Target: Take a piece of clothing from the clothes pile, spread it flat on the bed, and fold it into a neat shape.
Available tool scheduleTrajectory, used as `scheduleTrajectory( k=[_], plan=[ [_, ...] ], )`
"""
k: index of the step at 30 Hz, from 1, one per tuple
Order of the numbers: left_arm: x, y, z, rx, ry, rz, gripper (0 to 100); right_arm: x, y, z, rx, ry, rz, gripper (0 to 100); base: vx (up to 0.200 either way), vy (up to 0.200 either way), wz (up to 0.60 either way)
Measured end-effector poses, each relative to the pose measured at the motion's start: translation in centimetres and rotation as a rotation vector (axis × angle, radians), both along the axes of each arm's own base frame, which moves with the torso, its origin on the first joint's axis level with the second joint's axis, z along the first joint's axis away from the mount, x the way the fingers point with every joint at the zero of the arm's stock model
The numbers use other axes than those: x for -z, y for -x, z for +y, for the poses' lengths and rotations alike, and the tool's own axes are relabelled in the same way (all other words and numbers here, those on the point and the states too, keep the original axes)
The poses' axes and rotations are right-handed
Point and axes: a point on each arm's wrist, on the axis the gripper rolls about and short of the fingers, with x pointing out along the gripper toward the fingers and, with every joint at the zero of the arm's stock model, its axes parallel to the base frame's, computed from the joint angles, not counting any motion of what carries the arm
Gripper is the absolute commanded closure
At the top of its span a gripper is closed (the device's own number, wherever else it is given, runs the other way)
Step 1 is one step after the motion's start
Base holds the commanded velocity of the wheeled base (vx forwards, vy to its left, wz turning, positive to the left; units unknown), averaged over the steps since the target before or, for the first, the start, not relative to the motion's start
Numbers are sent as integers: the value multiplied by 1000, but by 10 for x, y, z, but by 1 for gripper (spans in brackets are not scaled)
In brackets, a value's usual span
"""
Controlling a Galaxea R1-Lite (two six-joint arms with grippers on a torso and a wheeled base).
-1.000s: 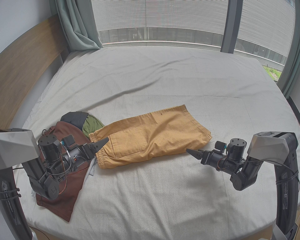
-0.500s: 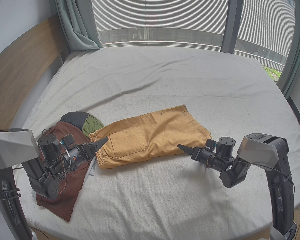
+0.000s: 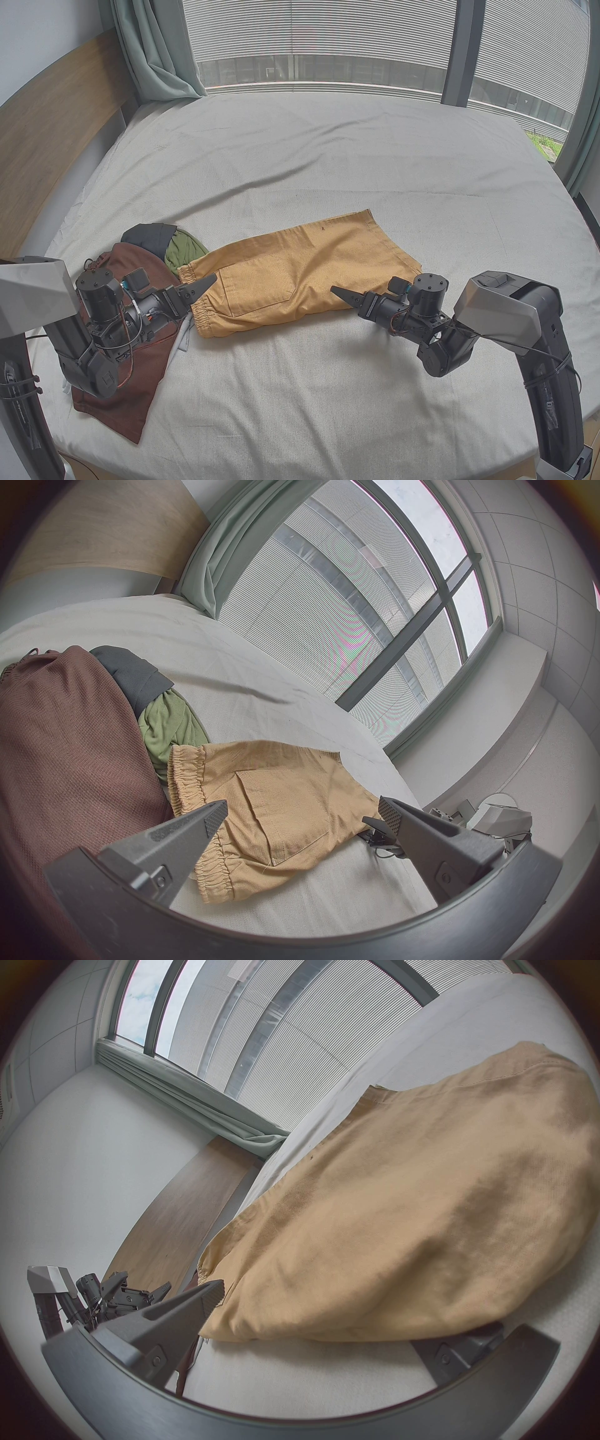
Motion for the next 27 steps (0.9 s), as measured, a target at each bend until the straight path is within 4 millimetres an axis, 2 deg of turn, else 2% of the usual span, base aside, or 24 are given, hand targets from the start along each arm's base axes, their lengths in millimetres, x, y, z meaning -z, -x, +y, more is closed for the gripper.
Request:
scheduleTrajectory(
  k=[12,13,27],
  plan=[
    [1,0,0,-1,1,2,0,6,-15,4,75,-4,-32,0,0,0,0],
    [1,0,0,-1,1,3,0,6,-16,4,77,-4,-33,100,0,0,0],
    [2,0,1,10,7,9,0,13,-16,5,103,-18,-13,100,0,0,0]
  ],
)
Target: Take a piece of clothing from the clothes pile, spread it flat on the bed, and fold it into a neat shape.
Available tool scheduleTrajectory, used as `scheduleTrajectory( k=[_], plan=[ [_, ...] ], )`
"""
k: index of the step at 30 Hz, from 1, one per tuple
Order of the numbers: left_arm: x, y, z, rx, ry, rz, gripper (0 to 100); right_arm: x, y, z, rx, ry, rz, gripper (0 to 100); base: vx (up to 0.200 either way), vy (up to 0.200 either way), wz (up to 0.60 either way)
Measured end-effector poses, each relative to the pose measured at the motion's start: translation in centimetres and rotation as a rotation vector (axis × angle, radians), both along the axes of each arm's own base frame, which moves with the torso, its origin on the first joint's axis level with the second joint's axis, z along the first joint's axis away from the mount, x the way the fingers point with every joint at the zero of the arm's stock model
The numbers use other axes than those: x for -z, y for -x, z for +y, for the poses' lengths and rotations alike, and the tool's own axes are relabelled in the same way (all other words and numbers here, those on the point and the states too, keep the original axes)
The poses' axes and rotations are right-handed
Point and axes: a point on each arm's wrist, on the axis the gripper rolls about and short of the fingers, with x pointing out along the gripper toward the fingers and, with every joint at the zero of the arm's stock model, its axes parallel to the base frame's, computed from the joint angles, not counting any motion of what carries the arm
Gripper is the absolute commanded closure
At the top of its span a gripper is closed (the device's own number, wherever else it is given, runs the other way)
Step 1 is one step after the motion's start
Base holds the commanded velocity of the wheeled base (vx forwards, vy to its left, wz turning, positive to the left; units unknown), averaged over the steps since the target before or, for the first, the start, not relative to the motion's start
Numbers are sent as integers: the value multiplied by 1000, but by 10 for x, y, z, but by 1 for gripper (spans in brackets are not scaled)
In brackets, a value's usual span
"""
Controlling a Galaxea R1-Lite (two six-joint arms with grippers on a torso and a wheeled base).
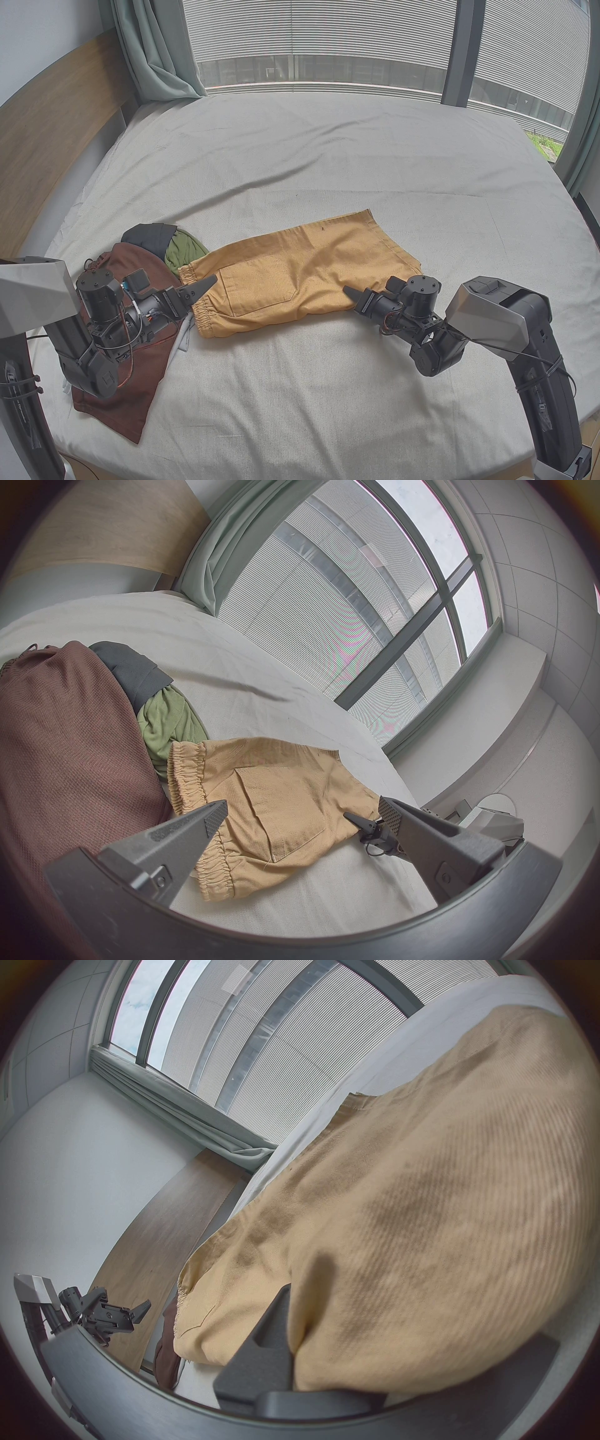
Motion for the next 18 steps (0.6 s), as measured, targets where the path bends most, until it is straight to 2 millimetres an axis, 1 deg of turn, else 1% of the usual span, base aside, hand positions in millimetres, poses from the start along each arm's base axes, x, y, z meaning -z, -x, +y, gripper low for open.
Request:
scheduleTrajectory(
  k=[4,8,14,18],
  plan=[
    [0,-1,0,0,4,2,0,-3,1,0,13,-1,-1,100,0,0,0],
    [0,-1,0,0,8,3,0,-10,8,-3,15,3,10,100,0,0,0],
    [-1,-2,0,-4,53,23,0,-24,22,-8,15,8,28,100,0,0,0],
    [-2,-4,-1,-4,70,26,0,-27,32,-13,17,18,56,100,0,0,0]
  ],
)
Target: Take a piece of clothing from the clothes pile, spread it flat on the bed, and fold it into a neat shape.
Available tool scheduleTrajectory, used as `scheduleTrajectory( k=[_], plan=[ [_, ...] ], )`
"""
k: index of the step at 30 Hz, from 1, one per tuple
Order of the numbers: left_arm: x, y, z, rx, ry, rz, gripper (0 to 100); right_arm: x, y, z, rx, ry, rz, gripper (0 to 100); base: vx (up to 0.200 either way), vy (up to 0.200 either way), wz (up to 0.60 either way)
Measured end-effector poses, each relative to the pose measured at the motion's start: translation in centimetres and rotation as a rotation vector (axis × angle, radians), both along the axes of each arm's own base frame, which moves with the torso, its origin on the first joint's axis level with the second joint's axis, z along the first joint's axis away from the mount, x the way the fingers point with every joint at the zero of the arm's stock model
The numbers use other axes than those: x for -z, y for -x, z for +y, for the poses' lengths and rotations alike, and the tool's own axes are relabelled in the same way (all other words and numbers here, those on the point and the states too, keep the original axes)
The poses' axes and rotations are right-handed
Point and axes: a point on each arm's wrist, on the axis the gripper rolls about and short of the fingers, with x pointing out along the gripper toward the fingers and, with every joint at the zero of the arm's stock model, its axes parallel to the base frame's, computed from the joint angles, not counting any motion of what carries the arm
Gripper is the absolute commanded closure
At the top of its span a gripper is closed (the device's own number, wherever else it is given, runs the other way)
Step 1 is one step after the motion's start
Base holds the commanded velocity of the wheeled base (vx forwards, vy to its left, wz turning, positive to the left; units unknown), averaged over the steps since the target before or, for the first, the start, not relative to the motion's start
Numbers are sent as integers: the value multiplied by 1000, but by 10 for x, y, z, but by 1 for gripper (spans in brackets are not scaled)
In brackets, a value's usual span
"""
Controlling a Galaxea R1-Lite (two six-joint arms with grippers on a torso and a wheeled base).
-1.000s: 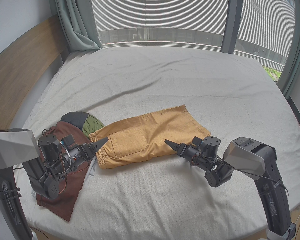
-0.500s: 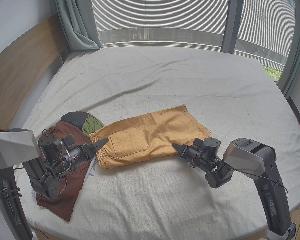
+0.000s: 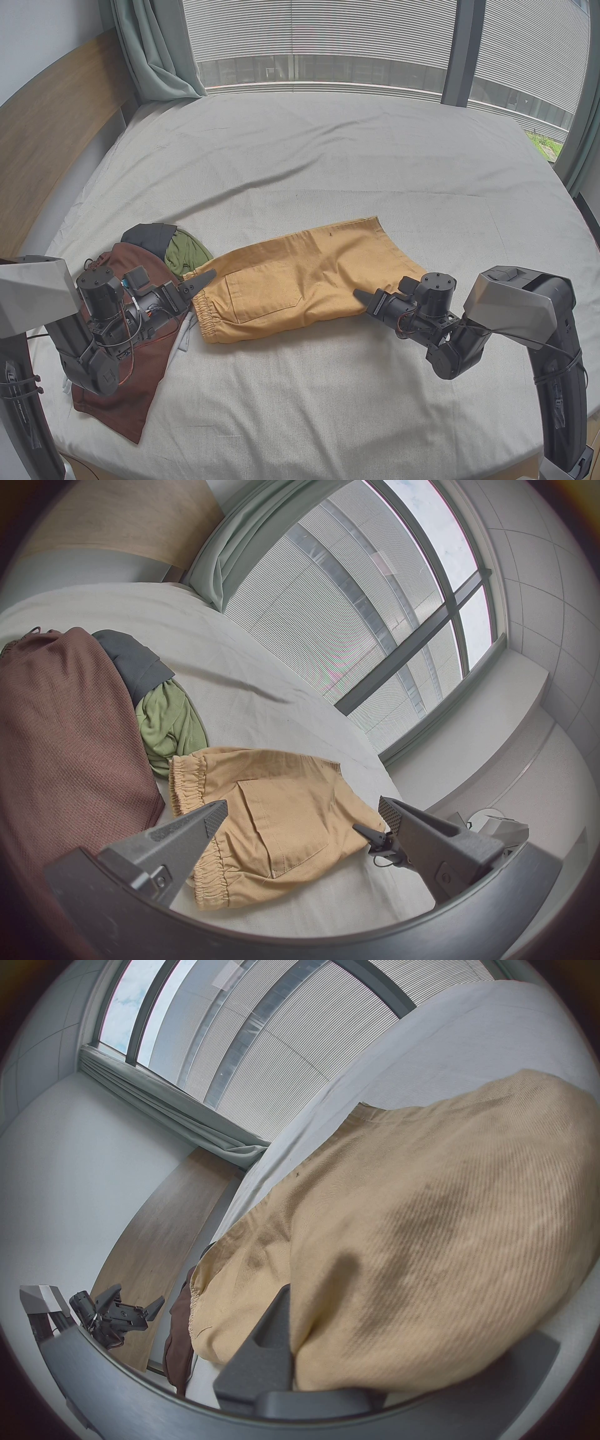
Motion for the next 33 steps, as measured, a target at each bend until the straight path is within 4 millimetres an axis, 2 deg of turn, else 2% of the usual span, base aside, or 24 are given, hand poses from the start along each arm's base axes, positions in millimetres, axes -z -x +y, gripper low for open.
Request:
scheduleTrajectory(
  k=[13,33],
  plan=[
    [0,-10,0,-7,34,-3,0,5,45,-17,-1,40,82,100,0,0,0],
    [4,-8,-6,13,25,9,0,10,116,-37,-31,121,213,100,0,0,0]
  ],
)
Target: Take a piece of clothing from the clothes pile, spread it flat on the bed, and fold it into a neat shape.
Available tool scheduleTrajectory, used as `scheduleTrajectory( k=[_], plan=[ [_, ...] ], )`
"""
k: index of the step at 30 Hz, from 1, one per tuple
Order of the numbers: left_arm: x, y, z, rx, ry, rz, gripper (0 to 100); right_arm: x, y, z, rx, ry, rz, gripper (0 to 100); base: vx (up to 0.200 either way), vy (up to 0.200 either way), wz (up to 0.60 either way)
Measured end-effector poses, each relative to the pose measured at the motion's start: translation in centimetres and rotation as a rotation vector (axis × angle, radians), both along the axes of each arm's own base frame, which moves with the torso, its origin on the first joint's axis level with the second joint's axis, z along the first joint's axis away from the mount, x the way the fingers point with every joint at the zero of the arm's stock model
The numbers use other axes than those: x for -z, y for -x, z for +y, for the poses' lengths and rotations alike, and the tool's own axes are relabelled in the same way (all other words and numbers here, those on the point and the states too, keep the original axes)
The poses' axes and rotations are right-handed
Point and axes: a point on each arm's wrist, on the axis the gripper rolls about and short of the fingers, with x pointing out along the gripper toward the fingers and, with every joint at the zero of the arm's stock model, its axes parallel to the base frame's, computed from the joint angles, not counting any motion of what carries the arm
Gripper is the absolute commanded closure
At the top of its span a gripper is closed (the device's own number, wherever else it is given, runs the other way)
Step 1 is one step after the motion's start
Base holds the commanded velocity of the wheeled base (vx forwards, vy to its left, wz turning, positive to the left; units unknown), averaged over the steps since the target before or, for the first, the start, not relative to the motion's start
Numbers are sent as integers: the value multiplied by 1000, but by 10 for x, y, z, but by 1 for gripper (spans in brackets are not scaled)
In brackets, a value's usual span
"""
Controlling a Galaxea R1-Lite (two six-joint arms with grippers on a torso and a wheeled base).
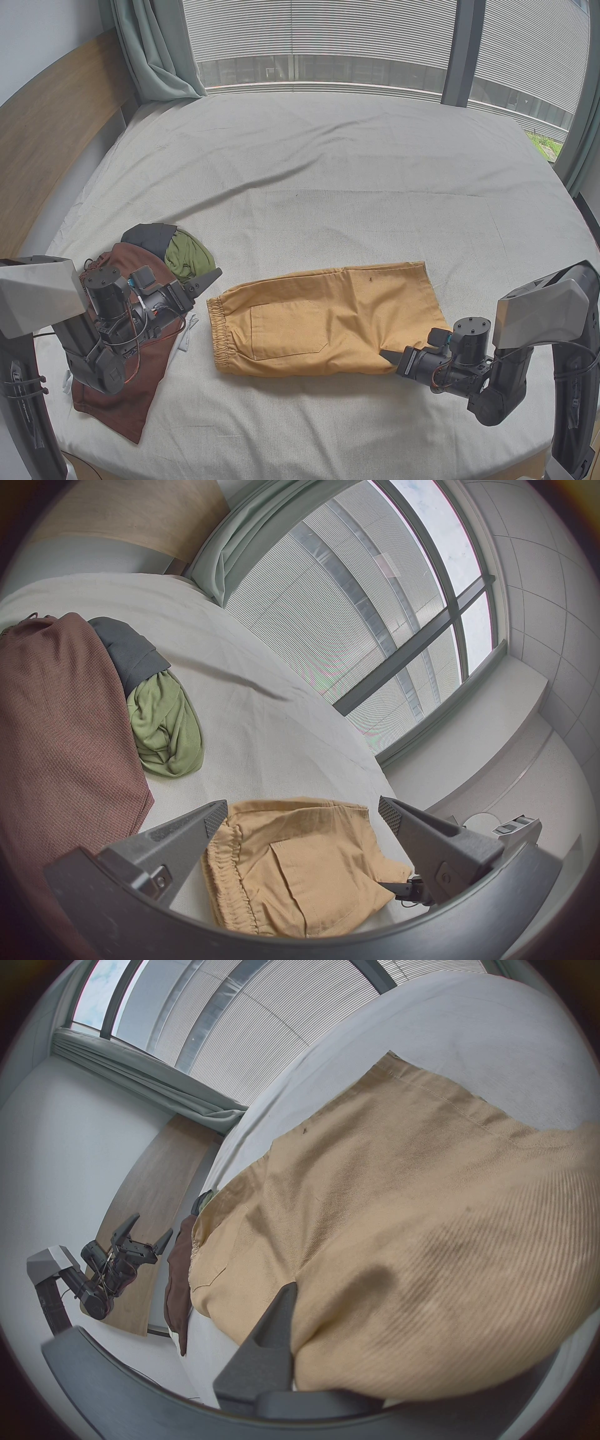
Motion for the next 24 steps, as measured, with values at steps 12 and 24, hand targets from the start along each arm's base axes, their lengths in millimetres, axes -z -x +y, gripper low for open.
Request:
scheduleTrajectory(
  k=[12,24],
  plan=[
    [1,2,-1,31,-58,-30,0,4,19,-6,22,48,57,100,0,0,0],
    [0,9,-1,83,-59,-23,0,6,37,0,-29,74,98,0,0,0,0]
  ],
)
